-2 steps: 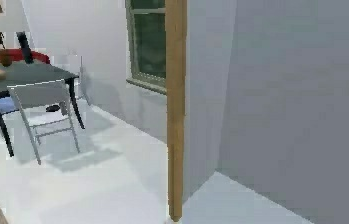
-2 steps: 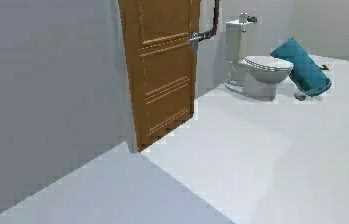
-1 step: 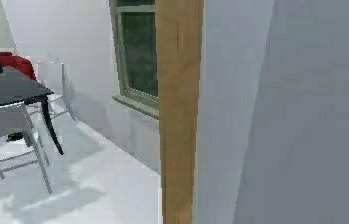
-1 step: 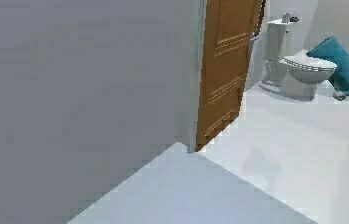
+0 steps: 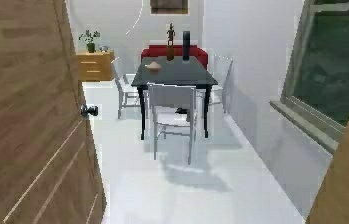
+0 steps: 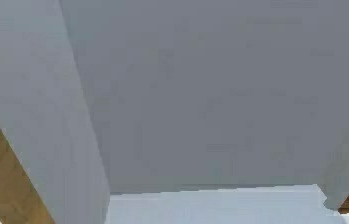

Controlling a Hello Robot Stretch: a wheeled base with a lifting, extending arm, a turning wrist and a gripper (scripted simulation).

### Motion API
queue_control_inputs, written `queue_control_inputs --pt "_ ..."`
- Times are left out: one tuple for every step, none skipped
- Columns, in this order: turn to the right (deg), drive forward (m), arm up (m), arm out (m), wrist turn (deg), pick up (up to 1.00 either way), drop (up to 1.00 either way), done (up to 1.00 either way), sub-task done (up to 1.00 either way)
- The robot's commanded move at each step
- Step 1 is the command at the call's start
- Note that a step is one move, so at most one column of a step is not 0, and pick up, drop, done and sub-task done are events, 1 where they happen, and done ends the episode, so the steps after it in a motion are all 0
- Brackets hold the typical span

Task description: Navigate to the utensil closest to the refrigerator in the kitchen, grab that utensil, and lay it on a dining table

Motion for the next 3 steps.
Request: queue_control_inputs --pt "0.0 1.0 0.0 0.0 0.0 0.0 0.0 0.0 0.0" --pt "-12.0 0.0 0.0 0.0 0.0 0.0 0.0 0.0 0.0" --pt "0.0 0.2 0.0 0.0 0.0 0.0 0.0 0.0 0.0"
